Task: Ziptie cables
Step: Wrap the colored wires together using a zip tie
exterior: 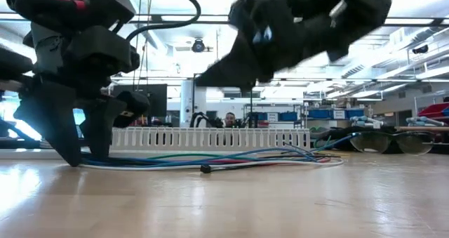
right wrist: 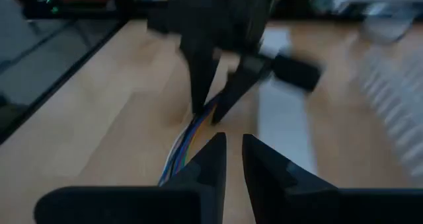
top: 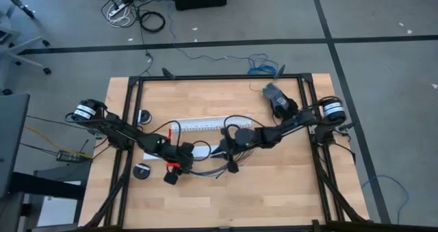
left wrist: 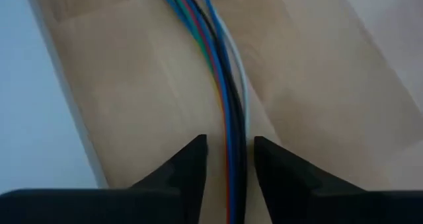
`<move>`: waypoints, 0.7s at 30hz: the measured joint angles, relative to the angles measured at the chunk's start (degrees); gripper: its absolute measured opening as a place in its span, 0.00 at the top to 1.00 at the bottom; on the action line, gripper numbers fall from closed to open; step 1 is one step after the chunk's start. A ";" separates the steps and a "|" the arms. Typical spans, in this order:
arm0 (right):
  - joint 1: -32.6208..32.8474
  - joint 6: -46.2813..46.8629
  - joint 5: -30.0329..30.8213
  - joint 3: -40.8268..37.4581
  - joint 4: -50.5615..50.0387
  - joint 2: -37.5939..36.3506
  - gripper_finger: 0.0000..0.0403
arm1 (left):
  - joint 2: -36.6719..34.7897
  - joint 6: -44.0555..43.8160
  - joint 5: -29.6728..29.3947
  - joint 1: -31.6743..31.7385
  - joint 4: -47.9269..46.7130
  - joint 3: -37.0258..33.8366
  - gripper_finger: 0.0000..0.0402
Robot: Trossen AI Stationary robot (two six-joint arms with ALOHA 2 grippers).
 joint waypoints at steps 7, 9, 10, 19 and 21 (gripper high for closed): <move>3.65 -3.71 10.62 0.00 -10.06 -12.26 0.88 | 0.08 -0.04 -4.94 -0.12 0.13 -0.07 0.96; 4.96 -3.72 13.53 0.00 -12.77 -14.96 0.88 | 0.08 0.00 -8.78 -0.09 0.11 -0.07 0.98; 5.71 -3.72 14.95 0.00 -13.75 -16.00 0.88 | 0.10 -0.47 -11.51 0.20 0.06 -0.07 0.98; 11.73 -3.19 24.92 0.00 -18.17 -18.78 0.88 | 0.16 -6.02 -23.49 4.60 -5.31 -0.07 1.00; 12.61 -2.78 25.91 0.00 -18.33 -18.78 0.88 | 0.16 -6.40 -25.09 5.55 -6.66 -0.07 1.00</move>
